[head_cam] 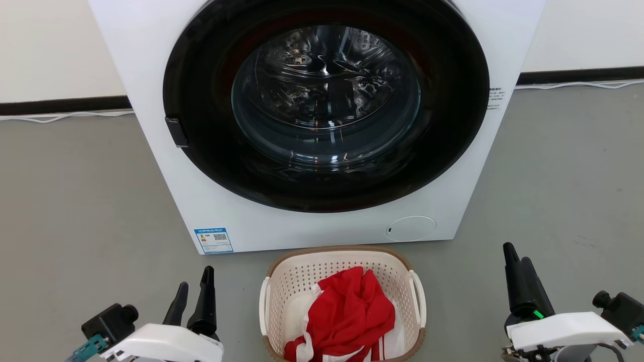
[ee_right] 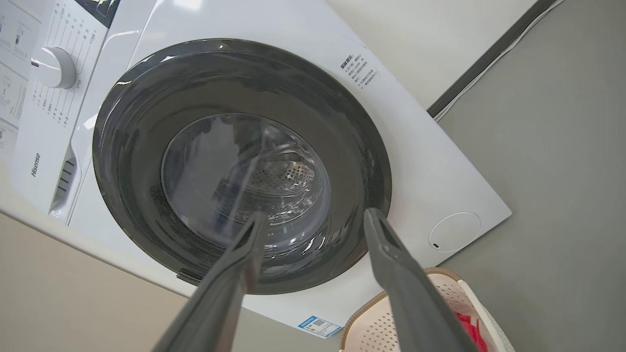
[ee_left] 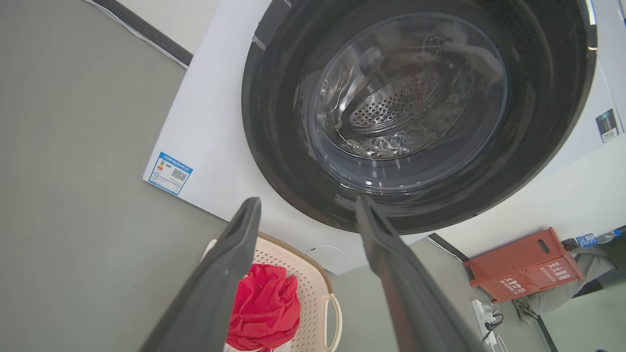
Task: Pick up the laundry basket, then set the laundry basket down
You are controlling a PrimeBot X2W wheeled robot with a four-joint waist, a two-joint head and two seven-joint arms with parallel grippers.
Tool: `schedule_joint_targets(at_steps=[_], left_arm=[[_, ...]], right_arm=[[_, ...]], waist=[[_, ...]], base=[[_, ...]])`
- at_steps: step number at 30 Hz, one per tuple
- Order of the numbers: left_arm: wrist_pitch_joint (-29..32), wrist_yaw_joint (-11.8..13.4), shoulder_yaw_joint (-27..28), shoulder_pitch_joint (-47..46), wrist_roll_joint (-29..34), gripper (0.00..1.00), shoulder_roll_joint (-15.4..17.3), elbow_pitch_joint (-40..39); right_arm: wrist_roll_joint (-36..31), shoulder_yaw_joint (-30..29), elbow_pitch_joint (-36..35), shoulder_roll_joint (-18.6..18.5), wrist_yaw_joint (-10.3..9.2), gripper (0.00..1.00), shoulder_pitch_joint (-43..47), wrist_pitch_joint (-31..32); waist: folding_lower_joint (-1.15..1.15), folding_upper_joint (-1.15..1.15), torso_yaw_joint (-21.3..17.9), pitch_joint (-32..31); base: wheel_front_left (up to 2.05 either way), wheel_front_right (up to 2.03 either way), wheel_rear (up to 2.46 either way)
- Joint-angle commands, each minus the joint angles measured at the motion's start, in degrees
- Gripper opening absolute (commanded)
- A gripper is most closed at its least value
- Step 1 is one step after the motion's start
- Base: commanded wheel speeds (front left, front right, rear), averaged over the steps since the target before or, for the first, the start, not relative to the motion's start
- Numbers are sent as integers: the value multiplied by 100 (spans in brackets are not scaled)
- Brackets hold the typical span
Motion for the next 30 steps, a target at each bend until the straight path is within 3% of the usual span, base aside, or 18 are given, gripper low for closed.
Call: schedule_joint_targets(at_steps=[1,30], left_arm=[[-82,53,47,-102,212,100,54,-222],[-569,618,-469,78,2211,100,240,-608]], right_arm=[[-204,98,-207,-61,23,100,-73,-87],[-2280,330,-550,-73,33,100,31,-574]], waist=[[-1,0,1,-4],[-1,0,3,-71]], base=[[0,0,0],[0,0,0]])
